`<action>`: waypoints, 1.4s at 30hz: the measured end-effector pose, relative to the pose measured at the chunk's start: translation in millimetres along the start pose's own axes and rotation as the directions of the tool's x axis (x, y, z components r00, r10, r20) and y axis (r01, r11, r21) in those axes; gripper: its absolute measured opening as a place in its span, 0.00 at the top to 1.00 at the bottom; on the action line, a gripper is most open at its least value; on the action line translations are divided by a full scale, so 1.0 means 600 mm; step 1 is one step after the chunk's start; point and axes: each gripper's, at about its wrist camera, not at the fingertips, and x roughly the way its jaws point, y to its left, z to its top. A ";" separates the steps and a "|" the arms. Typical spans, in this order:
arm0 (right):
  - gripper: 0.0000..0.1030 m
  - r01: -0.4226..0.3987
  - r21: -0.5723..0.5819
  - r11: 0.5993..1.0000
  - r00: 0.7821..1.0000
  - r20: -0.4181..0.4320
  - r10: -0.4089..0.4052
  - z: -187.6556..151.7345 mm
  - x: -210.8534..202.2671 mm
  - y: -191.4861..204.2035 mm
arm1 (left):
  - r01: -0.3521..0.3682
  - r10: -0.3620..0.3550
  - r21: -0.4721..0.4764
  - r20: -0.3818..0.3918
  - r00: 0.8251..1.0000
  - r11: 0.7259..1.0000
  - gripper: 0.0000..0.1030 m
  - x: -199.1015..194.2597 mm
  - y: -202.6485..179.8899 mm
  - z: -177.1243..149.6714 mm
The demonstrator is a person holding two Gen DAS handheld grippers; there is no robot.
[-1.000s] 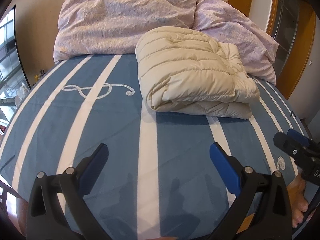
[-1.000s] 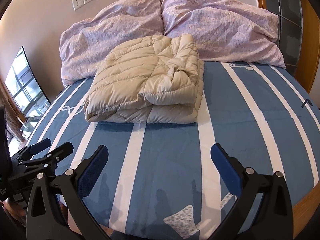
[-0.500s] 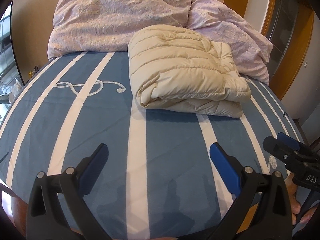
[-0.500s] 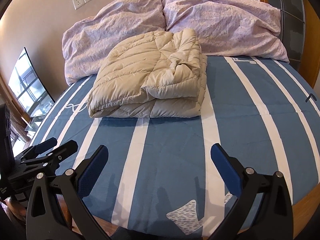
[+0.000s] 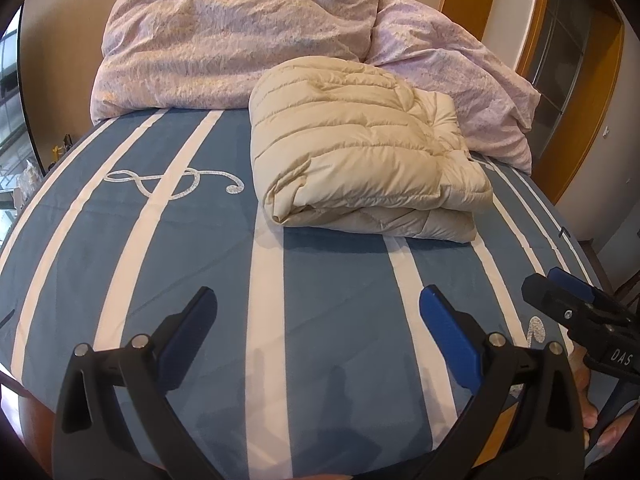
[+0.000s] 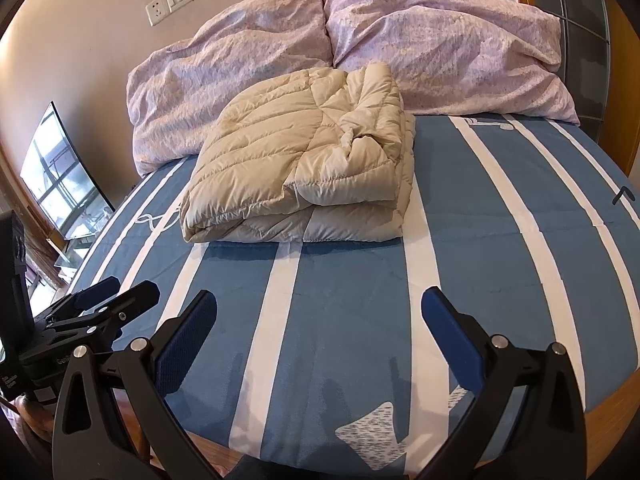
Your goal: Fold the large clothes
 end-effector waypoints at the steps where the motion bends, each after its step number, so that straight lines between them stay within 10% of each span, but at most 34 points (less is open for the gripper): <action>1: 0.01 -0.001 0.001 1.000 1.000 0.001 0.001 0.000 -0.001 0.000 | 0.005 -0.005 -0.002 -0.002 1.000 1.000 0.02 0.000 0.000 0.000; 42: 0.01 -0.009 0.006 1.000 1.000 0.006 0.009 0.004 -0.006 -0.003 | 0.014 -0.014 0.022 0.002 1.000 1.000 0.02 0.000 -0.009 0.007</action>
